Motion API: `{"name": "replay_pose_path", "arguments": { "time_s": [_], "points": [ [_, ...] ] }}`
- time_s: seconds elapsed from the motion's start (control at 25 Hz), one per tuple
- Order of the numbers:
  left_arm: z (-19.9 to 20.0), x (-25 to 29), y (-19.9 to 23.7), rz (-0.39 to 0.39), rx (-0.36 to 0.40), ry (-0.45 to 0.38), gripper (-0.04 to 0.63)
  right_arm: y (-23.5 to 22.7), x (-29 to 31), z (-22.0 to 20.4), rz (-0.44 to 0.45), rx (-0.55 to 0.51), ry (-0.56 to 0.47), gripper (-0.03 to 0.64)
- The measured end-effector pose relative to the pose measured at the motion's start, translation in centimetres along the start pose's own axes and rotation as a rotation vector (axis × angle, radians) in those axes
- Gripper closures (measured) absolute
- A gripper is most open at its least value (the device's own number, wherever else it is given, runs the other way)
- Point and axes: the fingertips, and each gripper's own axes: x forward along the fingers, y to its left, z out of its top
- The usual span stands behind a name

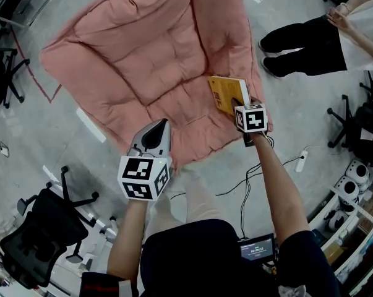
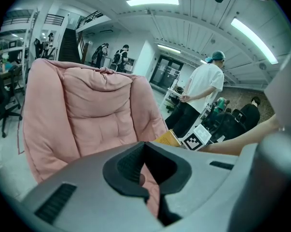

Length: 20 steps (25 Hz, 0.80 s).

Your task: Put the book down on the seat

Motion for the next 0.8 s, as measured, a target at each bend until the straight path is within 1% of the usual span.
{"name": "replay_pose_path", "arguments": {
  "time_s": [0.08, 0.44, 0.8],
  "points": [
    [-0.1, 0.1, -0.1, -0.003, 0.001, 0.003, 0.595, -0.2, 0.0, 0.0, -0.001, -0.005, -0.009, 0.463],
    [-0.6, -0.1, -0.9, -0.02, 0.006, 0.011, 0.595, -0.4, -1.6, 0.5, 0.006, 0.051, -0.067, 0.436],
    [-0.1, -0.6, -1.6, -0.042, 0.03, 0.003, 0.595, -0.8, -3.3, 0.2, -0.018, 0.079, -0.091, 0.436]
  ]
}}
